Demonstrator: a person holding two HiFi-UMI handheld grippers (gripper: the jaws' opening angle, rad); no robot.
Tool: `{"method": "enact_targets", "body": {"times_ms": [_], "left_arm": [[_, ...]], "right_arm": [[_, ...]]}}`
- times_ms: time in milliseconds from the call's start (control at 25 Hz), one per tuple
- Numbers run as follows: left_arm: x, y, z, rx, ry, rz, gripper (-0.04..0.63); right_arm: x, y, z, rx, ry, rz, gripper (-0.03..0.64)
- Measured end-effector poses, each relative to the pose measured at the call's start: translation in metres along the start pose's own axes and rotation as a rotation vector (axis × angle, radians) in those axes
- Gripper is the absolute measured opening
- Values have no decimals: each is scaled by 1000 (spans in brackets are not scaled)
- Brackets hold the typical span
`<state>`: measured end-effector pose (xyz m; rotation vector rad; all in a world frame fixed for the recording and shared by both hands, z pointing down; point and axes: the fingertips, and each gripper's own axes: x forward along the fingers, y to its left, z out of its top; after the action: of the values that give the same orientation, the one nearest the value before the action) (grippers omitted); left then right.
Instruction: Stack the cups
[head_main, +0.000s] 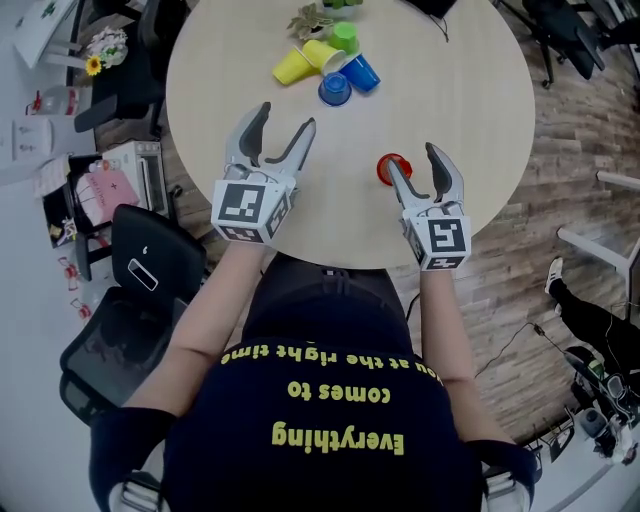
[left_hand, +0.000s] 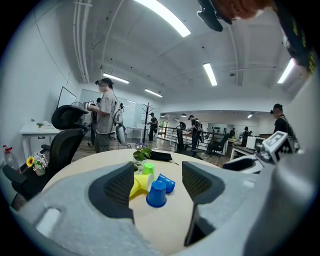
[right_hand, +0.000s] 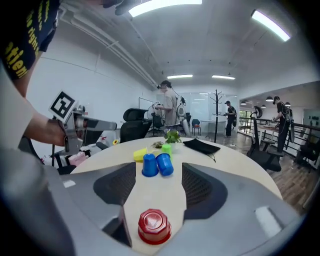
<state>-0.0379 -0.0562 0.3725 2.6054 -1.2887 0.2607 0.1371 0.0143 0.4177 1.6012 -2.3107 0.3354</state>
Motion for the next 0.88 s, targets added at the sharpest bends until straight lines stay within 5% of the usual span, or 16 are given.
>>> {"method": "enact_targets", "body": {"times_ms": [400,880], "left_arm": [[2,14,19,-15,-33,19,299],[35,16,-7,-23,3,-19,299]], "right_arm": [[-7,-31,92,15,-192,-49,287],[6,-36,81,74,-188,-68,281]]}}
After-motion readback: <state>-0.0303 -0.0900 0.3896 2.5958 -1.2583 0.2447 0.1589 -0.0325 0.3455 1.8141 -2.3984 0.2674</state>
